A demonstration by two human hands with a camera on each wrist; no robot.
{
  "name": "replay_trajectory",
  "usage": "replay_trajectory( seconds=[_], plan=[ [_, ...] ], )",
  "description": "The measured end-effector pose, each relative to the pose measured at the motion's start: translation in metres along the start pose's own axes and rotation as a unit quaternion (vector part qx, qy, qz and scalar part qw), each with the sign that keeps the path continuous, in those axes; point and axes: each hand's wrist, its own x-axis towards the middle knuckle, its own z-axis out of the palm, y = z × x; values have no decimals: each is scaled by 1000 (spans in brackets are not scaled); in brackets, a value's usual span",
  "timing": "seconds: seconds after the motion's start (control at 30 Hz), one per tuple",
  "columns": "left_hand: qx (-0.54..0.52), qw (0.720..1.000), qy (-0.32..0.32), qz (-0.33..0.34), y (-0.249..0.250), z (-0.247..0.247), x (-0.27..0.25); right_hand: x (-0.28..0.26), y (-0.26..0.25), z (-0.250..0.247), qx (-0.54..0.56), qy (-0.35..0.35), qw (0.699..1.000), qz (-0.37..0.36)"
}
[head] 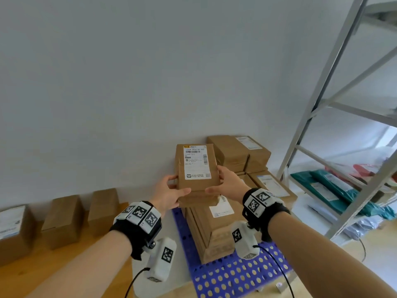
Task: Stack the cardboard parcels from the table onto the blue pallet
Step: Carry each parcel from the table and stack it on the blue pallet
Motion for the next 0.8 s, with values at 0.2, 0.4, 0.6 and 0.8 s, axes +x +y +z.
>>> replay_trajectory(
  seconds=[0.2, 0.4, 0.6, 0.8],
  plan=[
    [25, 1000, 15, -6, 7, 23, 38, 42, 21, -18, -29, -18, 999, 24],
    [3, 998, 40, -43, 9, 35, 71, 86, 34, -34, -41, -63, 997, 22],
    [-5, 996, 61, -58, 12, 43, 98, 119, 43, -44, -95, -98, 991, 14],
    [0, 995, 71, -69, 6, 49, 114, 129, 51, -49, -138, -120, 983, -19]
  ],
)
